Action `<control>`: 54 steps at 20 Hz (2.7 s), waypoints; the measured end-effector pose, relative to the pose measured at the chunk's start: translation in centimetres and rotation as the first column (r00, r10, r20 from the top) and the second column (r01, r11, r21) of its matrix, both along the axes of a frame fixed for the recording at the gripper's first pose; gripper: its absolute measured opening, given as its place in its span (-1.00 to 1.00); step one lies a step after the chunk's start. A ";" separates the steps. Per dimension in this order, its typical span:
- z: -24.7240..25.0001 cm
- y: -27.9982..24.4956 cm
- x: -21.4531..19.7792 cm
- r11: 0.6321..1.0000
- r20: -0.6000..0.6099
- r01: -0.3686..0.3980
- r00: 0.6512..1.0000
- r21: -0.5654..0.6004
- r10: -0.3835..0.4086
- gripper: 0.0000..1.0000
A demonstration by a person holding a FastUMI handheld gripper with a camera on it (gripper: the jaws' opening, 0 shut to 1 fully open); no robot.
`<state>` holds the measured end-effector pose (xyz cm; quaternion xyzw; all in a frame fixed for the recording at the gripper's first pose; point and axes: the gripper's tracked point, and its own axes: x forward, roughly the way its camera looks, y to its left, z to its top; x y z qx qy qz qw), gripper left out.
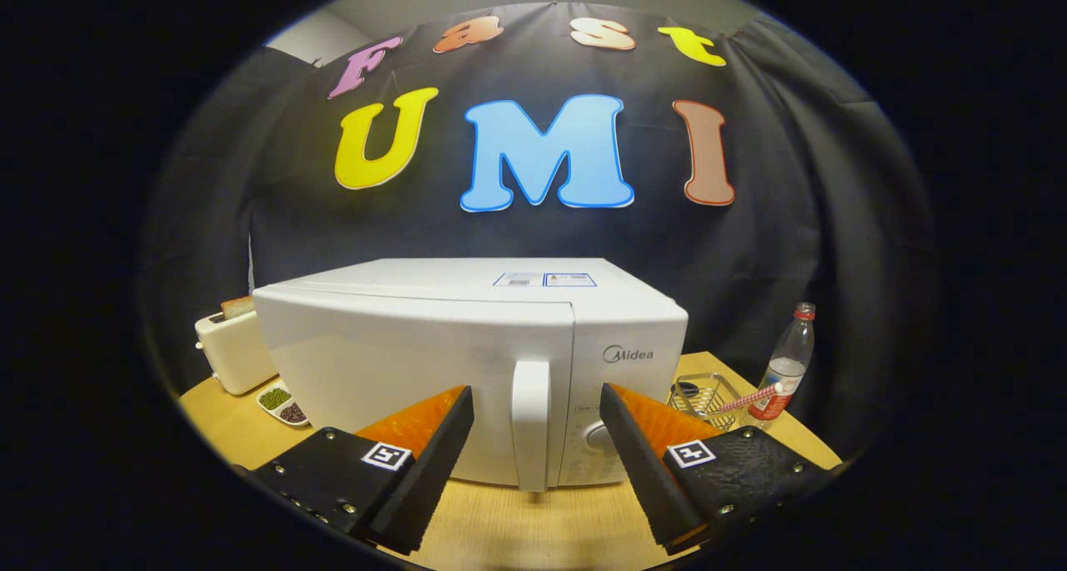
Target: Open the microwave, put the food inside, and close the microwave door.
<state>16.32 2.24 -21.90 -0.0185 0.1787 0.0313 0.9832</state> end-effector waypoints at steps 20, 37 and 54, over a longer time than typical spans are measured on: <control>-4.2 0.2 0.7 0.998 -0.187 0.064 0.981 0.023 -0.059 -0.83; -3.3 2.2 -6.7 0.997 -0.208 0.080 0.975 -0.003 -0.079 -0.85; -2.4 7.8 -16.4 0.997 -0.290 0.069 0.954 -0.016 -0.071 -0.51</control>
